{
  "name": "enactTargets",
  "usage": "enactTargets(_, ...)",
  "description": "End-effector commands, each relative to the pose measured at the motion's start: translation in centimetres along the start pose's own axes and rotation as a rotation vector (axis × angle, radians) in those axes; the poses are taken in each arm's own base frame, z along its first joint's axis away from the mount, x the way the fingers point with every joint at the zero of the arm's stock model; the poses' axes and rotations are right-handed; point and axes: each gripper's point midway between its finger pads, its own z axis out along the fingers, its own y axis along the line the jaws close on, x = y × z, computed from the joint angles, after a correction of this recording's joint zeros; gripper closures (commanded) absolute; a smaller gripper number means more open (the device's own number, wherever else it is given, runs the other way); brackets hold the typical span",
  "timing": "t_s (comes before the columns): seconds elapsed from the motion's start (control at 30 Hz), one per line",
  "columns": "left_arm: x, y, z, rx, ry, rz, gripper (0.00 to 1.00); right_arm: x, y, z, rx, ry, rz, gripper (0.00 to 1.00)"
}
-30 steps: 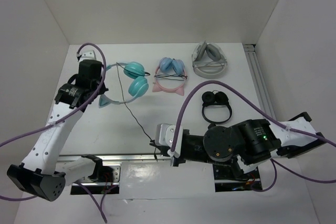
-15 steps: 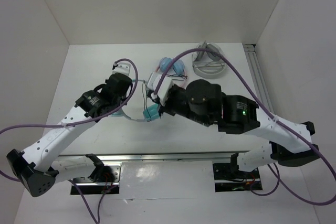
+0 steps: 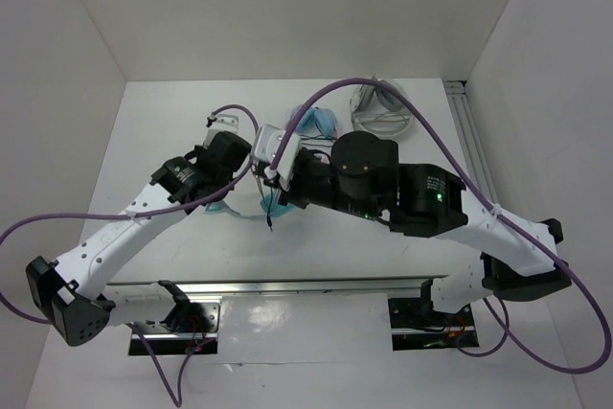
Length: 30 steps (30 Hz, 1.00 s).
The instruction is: Wrap the headphones
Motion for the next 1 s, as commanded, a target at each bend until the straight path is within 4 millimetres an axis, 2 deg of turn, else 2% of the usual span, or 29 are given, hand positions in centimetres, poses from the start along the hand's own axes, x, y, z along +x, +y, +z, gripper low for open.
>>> enactTargets(0.0,-3.0,1.4,-0.4,-0.046,-0.055,-0.189,1.0,-1.4,3.6,-0.1,-0.101,-0.054,0.005,1.0)
enactTargets(0.1,-3.5,1.4,-0.1,-0.032,-0.051,-0.228,1.0,-1.8,4.2,-0.4,-0.106,-0.066,0.004,1.0)
enactTargets(0.2,-3.5,2.3,0.6,-0.065,-0.037,-0.256,1.0,-2.2,5.2,-0.5,-0.154,-0.069,0.008,1.0)
enactTargets(0.23,-3.3,2.2,0.8,-0.068,-0.03,-0.251,1.0,-3.1,4.9,-0.8,-0.155,-0.093,0.013,1.0)
enactTargets(0.37,-2.2,2.6,1.8,-0.099,0.009,-0.244,1.0,-4.2,4.0,-1.5,-0.133,-0.117,0.012,1.0)
enactTargets(0.4,-2.2,2.6,1.8,-0.099,0.01,-0.244,1.0,-3.6,4.0,-1.2,-0.129,-0.087,-0.007,1.0)
enactTargets(0.5,-1.7,1.9,1.3,-0.047,-0.01,-0.156,1.0,-1.5,2.7,-0.3,-0.045,0.026,-0.073,1.0)
enactTargets(0.53,-1.7,1.5,1.1,-0.017,-0.015,-0.102,1.0,-0.9,1.4,-0.3,0.021,0.067,-0.102,1.0)
enactTargets(0.6,-1.3,0.5,0.6,0.023,-0.019,-0.049,1.0,0.1,0.5,-0.5,0.066,0.122,-0.141,1.0)
enactTargets(0.63,-0.5,0.2,0.8,0.026,-0.004,-0.016,1.0,0.8,-0.8,-0.8,0.137,0.154,-0.178,1.0)
enactTargets(0.67,-0.2,0.0,0.8,0.032,0.001,0.005,1.0,1.7,-0.9,-0.8,0.152,0.176,-0.195,1.0)
enactTargets(0.77,1.5,-1.7,0.2,0.084,0.016,0.092,1.0,2.6,-3.9,-2.3,0.273,0.227,-0.232,1.0)
enactTargets(0.87,2.2,-3.7,-1.7,0.181,-0.015,0.151,1.0,2.7,-6.6,-4.0,0.384,0.244,-0.265,1.0)
enactTargets(0.9,2.5,-4.3,-2.1,0.214,-0.016,0.177,1.0,3.3,-7.1,-4.2,0.405,0.263,-0.279,1.0)
enactTargets(0.93,2.5,-5.0,-3.4,0.271,-0.043,0.196,1.0,3.5,-7.4,-4.5,0.425,0.269,-0.288,1.0)
enactTargets(0.97,3.0,-5.5,-3.9,0.306,-0.044,0.208,1.0,3.0,-8.0,-5.2,0.455,0.248,-0.28,1.0)
